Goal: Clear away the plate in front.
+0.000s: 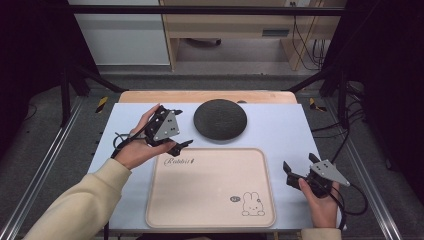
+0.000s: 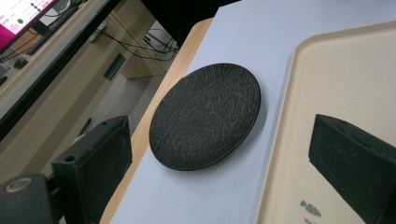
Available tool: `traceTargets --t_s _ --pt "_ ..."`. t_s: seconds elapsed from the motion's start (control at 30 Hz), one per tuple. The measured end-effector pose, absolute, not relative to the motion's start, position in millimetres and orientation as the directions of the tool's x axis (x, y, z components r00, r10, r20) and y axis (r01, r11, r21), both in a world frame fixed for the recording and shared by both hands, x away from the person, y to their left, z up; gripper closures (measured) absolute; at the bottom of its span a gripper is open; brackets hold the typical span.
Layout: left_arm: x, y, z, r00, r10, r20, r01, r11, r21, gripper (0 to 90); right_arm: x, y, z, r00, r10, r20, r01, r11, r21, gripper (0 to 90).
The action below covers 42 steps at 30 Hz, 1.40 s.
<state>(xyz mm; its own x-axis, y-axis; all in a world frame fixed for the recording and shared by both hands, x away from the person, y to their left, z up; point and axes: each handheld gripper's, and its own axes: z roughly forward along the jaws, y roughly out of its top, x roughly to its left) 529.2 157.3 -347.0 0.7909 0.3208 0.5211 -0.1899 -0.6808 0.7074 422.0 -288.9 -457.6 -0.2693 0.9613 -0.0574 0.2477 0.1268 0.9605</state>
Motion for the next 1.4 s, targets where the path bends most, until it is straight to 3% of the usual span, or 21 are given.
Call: traceTargets --t_s 0.1,0.2,0.43,0.53,0.57,0.6,0.83,0.87,0.93,1.07,1.17,1.4 --pt "534 152 -346 0.775 0.278 0.568 -0.230 -0.712 0.663 4.9 422 -289 -458 -0.268 0.962 -0.056 0.250 0.125 0.960 7.4" --pt "541 148 -345 0.807 0.290 0.515 -0.198 -0.688 0.698 4.6 421 -288 -457 -0.273 0.961 -0.045 0.246 0.115 0.962 7.5" --pt "550 136 -339 0.760 0.194 0.620 -0.284 -0.759 0.585 4.9 421 -287 -456 -0.274 0.961 -0.050 0.240 0.118 0.964 7.8" --pt "556 133 -347 0.756 0.195 0.625 -0.294 -0.752 0.590 5.2 421 -288 -457 -0.275 0.960 -0.052 0.239 0.121 0.963 7.9" --pt "559 132 -353 0.749 0.188 0.635 -0.296 -0.763 0.575 5.3 421 -287 -457 -0.277 0.960 -0.050 0.242 0.120 0.963 7.8" --pt "561 133 -353 0.716 0.118 0.688 -0.319 -0.822 0.472 5.3 420 -287 -457 -0.273 0.961 -0.051 0.242 0.120 0.963 7.9" --pt "575 135 -365 0.708 0.164 0.687 -0.334 -0.779 0.530 6.1 421 -285 -458 -0.280 0.959 -0.045 0.238 0.115 0.964 8.0" --pt "577 136 -363 0.702 0.138 0.699 -0.339 -0.798 0.499 6.1 421 -286 -458 -0.281 0.959 -0.047 0.233 0.116 0.966 7.9" --pt "578 132 -366 0.716 0.188 0.672 -0.329 -0.759 0.563 6.1 421 -287 -457 -0.278 0.959 -0.045 0.229 0.112 0.967 7.8" --pt "575 125 -351 0.662 0.077 0.746 -0.390 -0.814 0.430 6.3 420 -286 -456 -0.283 0.959 -0.034 0.222 0.100 0.970 7.7" --pt "575 119 -349 0.645 0.052 0.762 -0.419 -0.810 0.410 7.2 420 -287 -456 -0.287 0.957 -0.043 0.223 0.110 0.969 7.7" --pt "589 113 -378 0.589 -0.053 0.807 -0.466 -0.837 0.285 16.2 420 -286 -456 -0.285 0.957 -0.045 0.226 0.112 0.968 7.9"
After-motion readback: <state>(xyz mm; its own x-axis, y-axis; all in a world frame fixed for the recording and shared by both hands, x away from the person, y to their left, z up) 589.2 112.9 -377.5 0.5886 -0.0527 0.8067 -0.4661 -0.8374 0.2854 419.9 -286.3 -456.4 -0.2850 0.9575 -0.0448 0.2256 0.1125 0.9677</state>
